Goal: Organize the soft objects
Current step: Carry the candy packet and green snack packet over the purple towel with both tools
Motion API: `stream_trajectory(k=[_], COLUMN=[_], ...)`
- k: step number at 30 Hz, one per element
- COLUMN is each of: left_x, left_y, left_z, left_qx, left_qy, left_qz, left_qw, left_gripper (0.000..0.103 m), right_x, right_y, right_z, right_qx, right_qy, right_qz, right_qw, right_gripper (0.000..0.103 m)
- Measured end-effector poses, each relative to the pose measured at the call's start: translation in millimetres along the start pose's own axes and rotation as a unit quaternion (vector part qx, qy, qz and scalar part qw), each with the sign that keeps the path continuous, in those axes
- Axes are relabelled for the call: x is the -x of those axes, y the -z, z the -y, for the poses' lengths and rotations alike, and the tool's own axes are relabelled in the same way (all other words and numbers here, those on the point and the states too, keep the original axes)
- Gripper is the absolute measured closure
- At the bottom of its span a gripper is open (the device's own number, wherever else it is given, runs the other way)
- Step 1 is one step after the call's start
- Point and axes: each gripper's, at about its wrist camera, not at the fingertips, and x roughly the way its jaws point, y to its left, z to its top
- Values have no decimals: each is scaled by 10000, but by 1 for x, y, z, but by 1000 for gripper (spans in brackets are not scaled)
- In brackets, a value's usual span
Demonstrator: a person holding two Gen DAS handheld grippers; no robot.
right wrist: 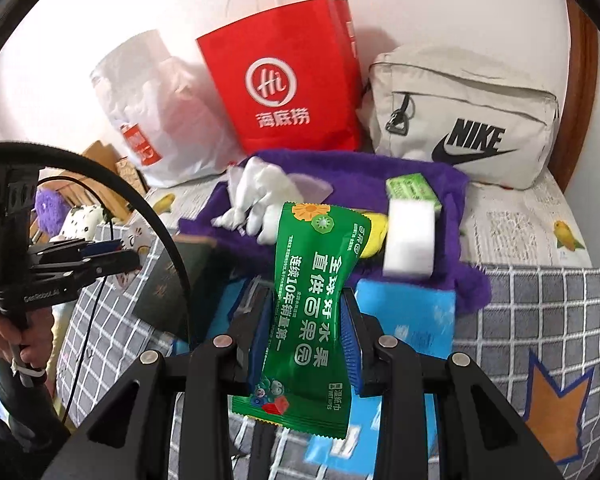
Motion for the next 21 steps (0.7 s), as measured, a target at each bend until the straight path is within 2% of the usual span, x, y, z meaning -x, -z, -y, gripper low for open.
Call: stream_trajectory(k=[8, 21], left_x=[-20, -49], left_y=[-28, -68], left_z=[2, -12], left_qx=[-120, -174], left_qy=[156, 180], left_qz=[18, 75], left_qw=[9998, 9997], left_gripper=[74, 74], right_x=[-15, -46], right_y=[-27, -66], right_z=[18, 32], right_qx=[-133, -205], right_qy=[142, 245], right_qz=[96, 46], right_qw=[9998, 9995], right_gripper=[70, 70])
